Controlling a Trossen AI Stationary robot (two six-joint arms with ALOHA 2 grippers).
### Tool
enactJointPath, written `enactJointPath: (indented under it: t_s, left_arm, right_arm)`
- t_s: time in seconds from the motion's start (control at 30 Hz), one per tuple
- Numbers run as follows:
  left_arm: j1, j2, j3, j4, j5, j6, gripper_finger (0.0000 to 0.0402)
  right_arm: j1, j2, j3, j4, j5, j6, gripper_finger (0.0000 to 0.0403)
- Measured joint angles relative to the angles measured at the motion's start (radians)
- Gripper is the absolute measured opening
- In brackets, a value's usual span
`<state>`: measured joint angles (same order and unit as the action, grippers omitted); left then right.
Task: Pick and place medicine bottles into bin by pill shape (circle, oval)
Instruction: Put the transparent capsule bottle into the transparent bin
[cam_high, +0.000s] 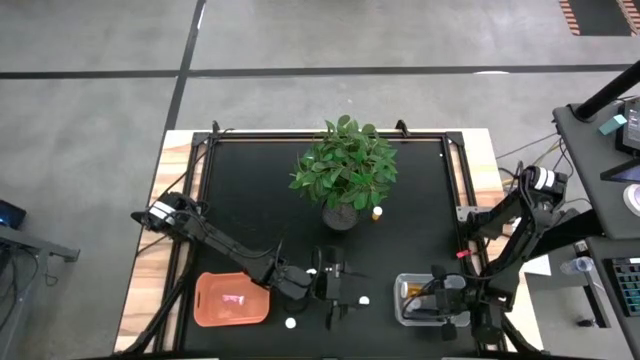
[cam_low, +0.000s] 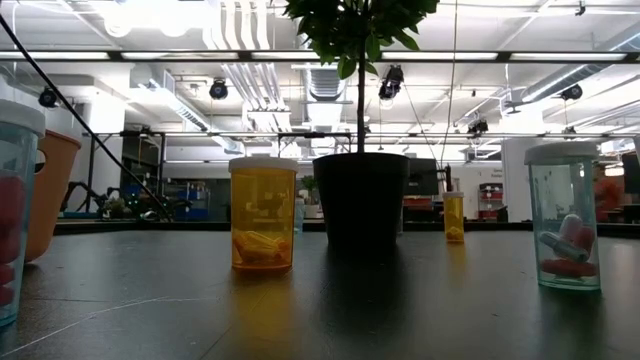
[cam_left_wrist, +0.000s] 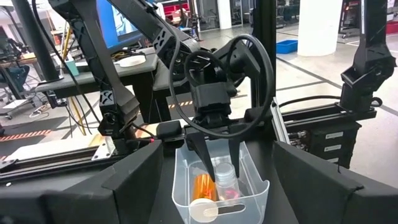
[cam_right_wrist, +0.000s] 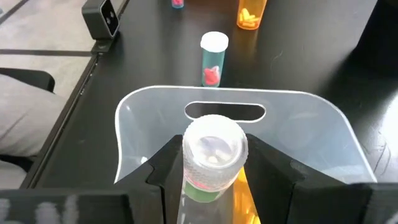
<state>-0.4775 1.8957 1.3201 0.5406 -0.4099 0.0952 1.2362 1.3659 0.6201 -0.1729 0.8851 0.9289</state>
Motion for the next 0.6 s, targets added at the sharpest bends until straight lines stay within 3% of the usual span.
enactJointPath:
  t_s: [0.6]
  left_arm:
    - [0.001,0.001,-0.001,0.000,0.000,0.000,0.0283]
  right_arm:
    - [0.000,0.052,0.000,0.030,-0.052,-0.025,0.0139]
